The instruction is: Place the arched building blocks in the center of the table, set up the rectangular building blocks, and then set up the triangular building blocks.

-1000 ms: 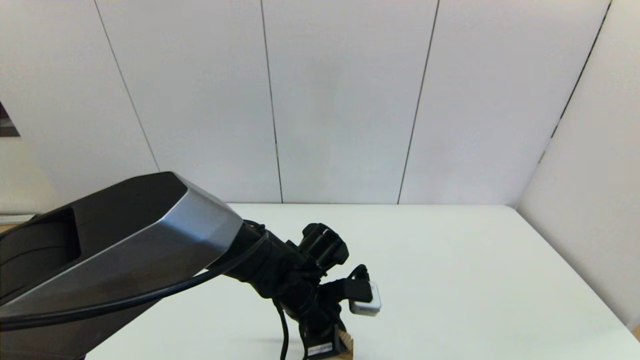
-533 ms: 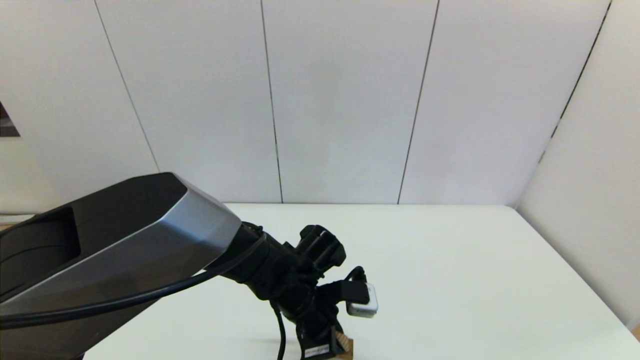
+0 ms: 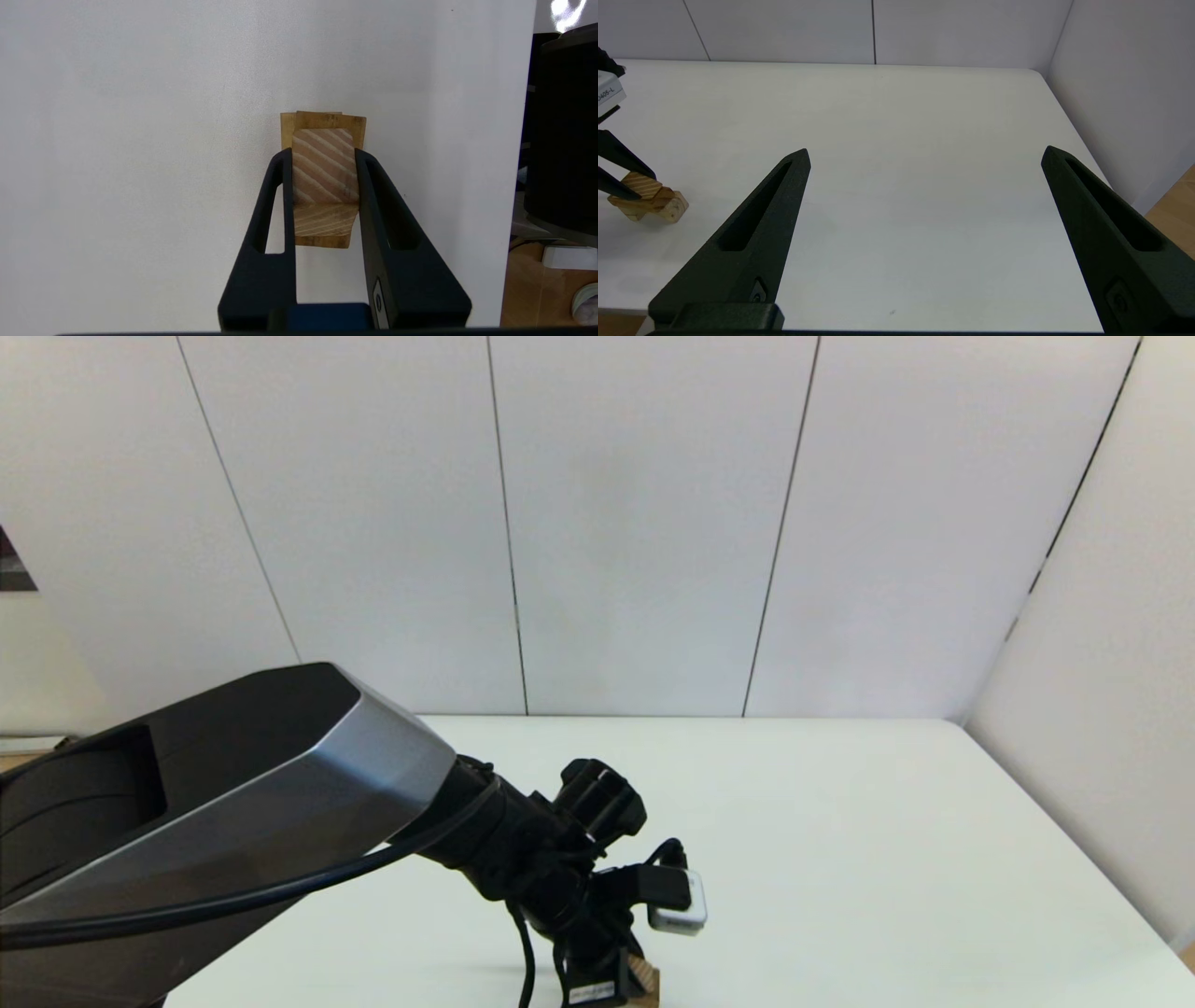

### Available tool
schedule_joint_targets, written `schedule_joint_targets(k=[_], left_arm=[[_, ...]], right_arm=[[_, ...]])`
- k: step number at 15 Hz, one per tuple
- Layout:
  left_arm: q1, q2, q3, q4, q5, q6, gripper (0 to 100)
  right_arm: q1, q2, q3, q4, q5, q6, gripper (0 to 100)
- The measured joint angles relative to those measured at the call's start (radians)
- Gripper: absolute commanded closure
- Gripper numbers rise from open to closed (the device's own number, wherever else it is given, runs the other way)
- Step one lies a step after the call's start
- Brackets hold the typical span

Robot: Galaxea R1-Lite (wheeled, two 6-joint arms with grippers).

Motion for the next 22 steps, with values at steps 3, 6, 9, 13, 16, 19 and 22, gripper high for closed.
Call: schedule_joint_targets(k=[3,6,9,13,16,19,22], left_arm=[[0.0,0.0,0.001,-0.001,-0.001,0.004,100],[0.0,0.0,-0.001,-0.001,-0.001,0.004,100],[0.0,0.001,-0.002,-0.001,-0.001,0.004,0],[0.0,0.002,-0.007,-0.002,0.001,0.002,0],[0.0,-0.004,-0.004,-0.002,-0.001,0.002,0],[0.017,-0.043,-0.013,-0.011,-0.006,-0.001,0],[0.062,-0.151,-0.021,-0.015,-0.01,-0.015,0]], right_arm=[[0.0,0.0,0.0,0.0,0.0,0.001,0],[0.0,0.0,0.0,0.0,0.0,0.0,0],[0.0,0.0,0.0,0.0,0.0,0.0,0],[0.0,0.0,0.0,0.0,0.0,0.0,0],[0.0,0.0,0.0,0.0,-0.001,0.0,0],[0.0,0.0,0.0,0.0,0.0,0.001,0],[0.0,0.0,0.0,0.0,-0.001,0.0,0]])
